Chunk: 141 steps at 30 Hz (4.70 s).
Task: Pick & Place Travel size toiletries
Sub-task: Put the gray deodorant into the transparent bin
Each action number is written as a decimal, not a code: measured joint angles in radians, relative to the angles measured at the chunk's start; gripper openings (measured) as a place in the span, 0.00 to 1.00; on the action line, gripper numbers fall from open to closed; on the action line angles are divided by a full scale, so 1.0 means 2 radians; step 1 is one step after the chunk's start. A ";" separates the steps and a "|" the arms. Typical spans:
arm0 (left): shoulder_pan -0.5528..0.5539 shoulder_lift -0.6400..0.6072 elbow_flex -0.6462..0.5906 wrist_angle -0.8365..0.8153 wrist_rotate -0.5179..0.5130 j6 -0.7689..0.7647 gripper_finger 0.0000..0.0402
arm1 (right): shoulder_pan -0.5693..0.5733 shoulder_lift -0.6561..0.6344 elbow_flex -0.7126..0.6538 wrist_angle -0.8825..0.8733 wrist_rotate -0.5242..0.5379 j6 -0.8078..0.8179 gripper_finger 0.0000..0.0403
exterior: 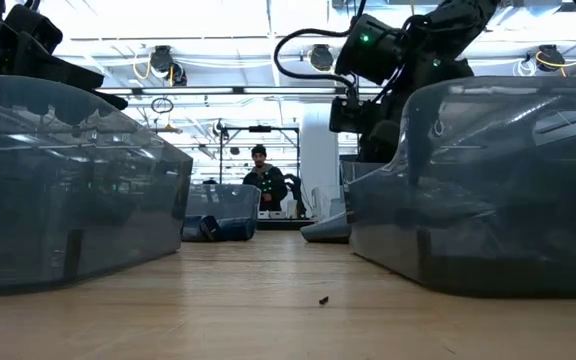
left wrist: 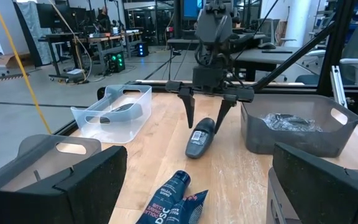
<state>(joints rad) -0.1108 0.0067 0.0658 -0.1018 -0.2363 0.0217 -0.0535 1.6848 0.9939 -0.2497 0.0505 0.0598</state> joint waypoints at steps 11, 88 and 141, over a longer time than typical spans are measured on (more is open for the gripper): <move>0.000 0.000 0.000 0.000 0.000 0.000 0.98 | -0.001 0.023 -0.013 0.013 -0.016 -0.006 0.61; 0.000 0.000 0.000 0.000 0.000 0.000 0.98 | 0.243 -0.335 -0.013 -0.410 0.046 0.340 0.46; 0.000 0.000 0.000 0.000 0.000 0.000 0.98 | 0.381 -0.296 -0.014 -0.274 -0.103 0.553 0.46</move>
<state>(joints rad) -0.1108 0.0065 0.0657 -0.1017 -0.2363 0.0217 0.7087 1.0920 0.9668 -0.7981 -0.1551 1.1654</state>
